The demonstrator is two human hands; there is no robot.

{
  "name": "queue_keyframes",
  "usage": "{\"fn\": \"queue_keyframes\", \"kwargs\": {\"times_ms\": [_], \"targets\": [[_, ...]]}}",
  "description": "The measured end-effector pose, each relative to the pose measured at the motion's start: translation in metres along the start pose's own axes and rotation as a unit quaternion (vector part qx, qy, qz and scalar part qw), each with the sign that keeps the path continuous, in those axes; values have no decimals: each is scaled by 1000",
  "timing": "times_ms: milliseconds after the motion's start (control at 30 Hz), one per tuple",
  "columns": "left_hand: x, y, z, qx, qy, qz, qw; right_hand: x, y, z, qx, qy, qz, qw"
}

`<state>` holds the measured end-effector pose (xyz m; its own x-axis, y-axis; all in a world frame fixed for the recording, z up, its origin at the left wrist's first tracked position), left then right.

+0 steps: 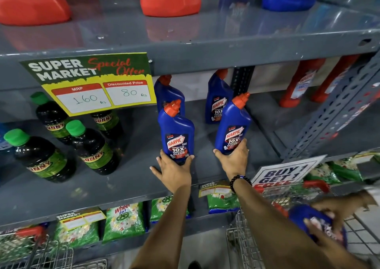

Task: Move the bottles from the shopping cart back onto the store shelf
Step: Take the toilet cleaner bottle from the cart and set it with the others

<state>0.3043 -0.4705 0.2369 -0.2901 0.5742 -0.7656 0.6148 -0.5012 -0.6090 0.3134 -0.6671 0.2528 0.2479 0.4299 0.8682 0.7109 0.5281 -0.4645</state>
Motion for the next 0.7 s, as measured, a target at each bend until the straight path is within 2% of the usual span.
{"fn": "queue_keyframes", "kwargs": {"times_ms": [700], "targets": [[-1, -1, 1, 6, 8, -13, 1000, 1, 0, -1, 2, -13, 13, 1000]]}}
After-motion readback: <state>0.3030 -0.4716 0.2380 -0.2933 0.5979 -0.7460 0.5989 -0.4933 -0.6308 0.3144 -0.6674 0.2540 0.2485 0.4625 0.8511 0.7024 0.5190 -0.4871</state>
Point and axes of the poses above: each hand's wrist, its own z-axis away from the middle knuckle, its own y-axis out of the palm, x = y × z, the point moved 4 cm from there along -z, towards the middle knuckle, and after that the axes turned 13 degrees about -x, right-handed, at the moved point
